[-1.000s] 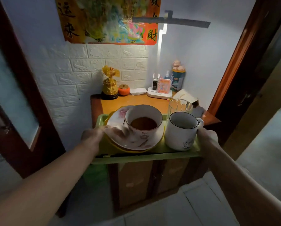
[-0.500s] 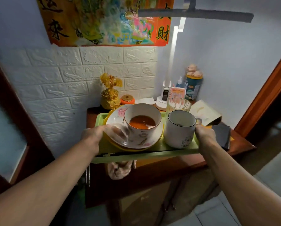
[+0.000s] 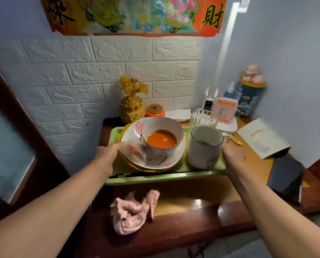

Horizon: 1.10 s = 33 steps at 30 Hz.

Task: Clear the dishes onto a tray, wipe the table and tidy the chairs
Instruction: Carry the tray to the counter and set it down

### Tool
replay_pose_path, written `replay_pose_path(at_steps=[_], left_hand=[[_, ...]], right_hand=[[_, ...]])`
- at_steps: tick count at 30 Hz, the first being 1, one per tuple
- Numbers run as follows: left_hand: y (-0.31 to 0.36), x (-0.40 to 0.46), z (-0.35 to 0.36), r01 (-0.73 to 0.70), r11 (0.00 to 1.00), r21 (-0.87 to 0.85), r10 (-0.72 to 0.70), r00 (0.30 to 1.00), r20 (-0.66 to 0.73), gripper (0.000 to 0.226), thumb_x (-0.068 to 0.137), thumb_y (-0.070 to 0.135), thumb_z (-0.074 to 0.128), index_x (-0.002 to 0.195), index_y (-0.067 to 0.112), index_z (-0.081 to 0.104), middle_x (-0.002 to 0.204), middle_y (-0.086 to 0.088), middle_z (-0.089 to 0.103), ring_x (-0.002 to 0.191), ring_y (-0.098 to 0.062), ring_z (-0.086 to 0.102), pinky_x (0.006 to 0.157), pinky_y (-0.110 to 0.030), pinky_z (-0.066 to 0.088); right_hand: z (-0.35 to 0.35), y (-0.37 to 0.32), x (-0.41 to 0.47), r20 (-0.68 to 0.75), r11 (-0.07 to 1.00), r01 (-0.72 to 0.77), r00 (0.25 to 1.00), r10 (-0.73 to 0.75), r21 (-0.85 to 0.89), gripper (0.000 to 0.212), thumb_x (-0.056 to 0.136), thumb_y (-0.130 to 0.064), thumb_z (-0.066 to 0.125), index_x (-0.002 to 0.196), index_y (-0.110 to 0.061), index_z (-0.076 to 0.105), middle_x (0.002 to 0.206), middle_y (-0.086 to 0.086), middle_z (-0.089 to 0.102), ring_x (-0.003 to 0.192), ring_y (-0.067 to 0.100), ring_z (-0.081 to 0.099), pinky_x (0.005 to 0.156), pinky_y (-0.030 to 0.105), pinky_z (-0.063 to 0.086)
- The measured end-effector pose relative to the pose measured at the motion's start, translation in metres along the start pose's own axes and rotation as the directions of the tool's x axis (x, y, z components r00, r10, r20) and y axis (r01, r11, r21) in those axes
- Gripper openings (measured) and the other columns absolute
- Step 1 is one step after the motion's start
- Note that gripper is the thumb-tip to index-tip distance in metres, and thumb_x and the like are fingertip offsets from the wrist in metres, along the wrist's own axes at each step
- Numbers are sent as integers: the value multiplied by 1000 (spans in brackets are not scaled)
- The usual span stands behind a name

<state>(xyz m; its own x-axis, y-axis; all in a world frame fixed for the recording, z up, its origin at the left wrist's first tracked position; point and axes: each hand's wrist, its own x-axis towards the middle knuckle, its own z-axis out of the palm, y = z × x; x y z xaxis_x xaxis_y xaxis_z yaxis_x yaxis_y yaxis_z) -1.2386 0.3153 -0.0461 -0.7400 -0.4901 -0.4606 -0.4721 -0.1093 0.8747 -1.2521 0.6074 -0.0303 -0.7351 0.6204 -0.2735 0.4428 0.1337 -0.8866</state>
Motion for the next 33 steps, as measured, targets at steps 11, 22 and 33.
replay_pose_path(at_steps=[11,22,33], left_hand=[[-20,26,11,9,1000,13,-8,998,-62,85,70,32,80,138,-1,40,132,-17,51,118,-35,51,99,-45,45],[-33,37,16,12,998,62,-6,995,-96,80,72,37,79,133,-2,44,136,-16,50,122,-32,48,86,-36,39],[-35,44,21,-1,967,256,37,990,-136,77,74,44,77,128,-4,49,129,-19,54,116,-36,53,81,-39,43]], right_hand=[[19,18,25,26,994,-46,998,49,-95,60,96,-44,45,125,8,50,130,23,54,116,38,52,78,33,36],[27,32,34,18,992,-46,999,48,-116,40,96,-46,43,91,-7,51,95,16,55,86,30,50,76,36,42],[35,43,54,-6,978,-32,999,32,-207,49,95,-46,41,62,-10,49,66,8,50,75,29,48,71,37,37]])
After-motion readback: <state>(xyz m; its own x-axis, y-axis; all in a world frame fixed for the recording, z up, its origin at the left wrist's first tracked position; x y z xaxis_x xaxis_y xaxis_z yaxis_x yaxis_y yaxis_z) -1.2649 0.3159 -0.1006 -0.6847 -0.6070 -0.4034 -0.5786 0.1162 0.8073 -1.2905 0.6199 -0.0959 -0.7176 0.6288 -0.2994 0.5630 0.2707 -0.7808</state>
